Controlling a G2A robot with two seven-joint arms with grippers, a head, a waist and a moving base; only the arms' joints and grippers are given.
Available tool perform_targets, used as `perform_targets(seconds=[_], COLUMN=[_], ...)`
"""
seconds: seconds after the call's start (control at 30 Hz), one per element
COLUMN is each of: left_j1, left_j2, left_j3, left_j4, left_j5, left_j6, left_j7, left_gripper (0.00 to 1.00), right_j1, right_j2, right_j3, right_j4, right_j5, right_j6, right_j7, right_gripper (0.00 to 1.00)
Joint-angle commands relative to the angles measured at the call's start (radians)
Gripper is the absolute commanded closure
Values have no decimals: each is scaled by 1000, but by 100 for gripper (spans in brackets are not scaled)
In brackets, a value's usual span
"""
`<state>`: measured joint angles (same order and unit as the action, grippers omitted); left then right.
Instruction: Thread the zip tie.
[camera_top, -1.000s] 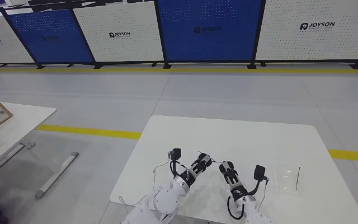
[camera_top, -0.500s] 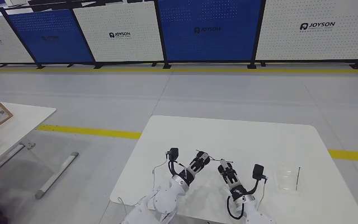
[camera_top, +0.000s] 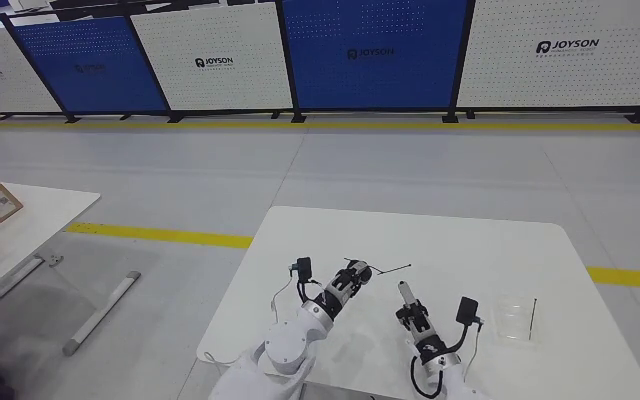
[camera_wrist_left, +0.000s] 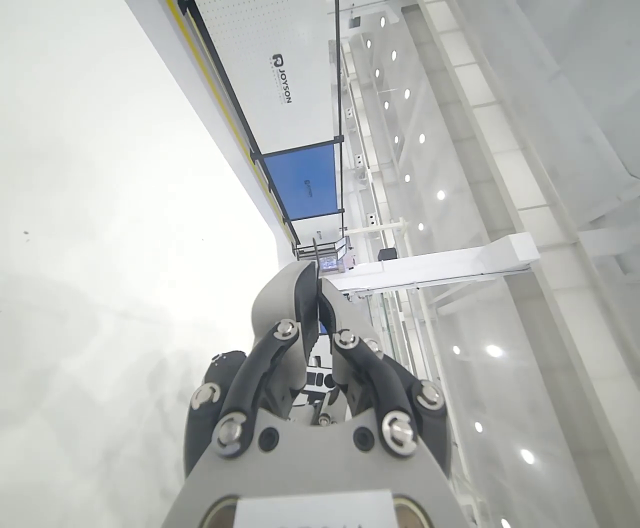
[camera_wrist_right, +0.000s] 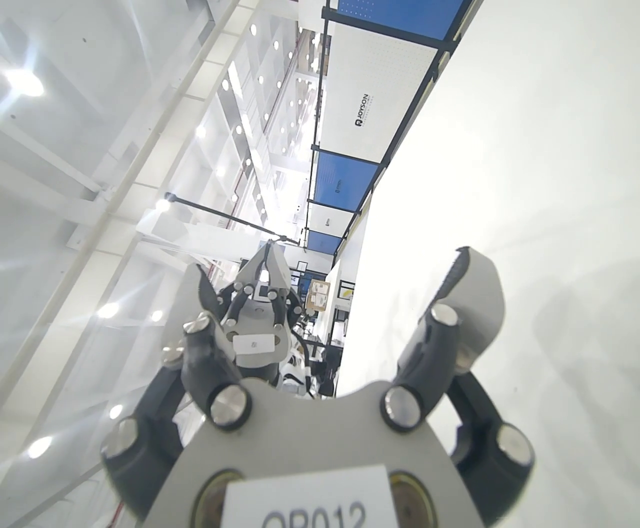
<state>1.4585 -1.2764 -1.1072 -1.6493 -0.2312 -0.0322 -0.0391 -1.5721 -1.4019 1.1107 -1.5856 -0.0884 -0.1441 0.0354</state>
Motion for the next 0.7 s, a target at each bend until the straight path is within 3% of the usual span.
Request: perform_targets(seconds=[0.0,0.1,0.3,0.43,0.53,0.67], left_j1=[0,1,-10,-7,3,5], left_j2=[0,-1,-11,-13,-11,-11], left_j3=[0,-1,-19,-43,-44,-42], left_j4=[0,0,-2,-23,-38,-41], left_j5=[0,-10,-130,-200,-190,-190], left_j6=[0,2,32,38,48,52], left_j7=[0,2,62,67,57,49], left_gripper=[100,100,100,100,100,100], right_j1=[0,0,-5,3,27,34], right_j2=[0,2,2,9,12,10], right_j3=[0,-4,-45,-31,-29,-29], right_j4=[0,-12,-44,-58,-50,-53], right_j5=[0,-106,-373,-470,-551,-545], right_j6=[0,32,106,161,274,290], right_j7=[0,-50,-181,-157,-84,-70], right_gripper=[0,0,0,0,0,0])
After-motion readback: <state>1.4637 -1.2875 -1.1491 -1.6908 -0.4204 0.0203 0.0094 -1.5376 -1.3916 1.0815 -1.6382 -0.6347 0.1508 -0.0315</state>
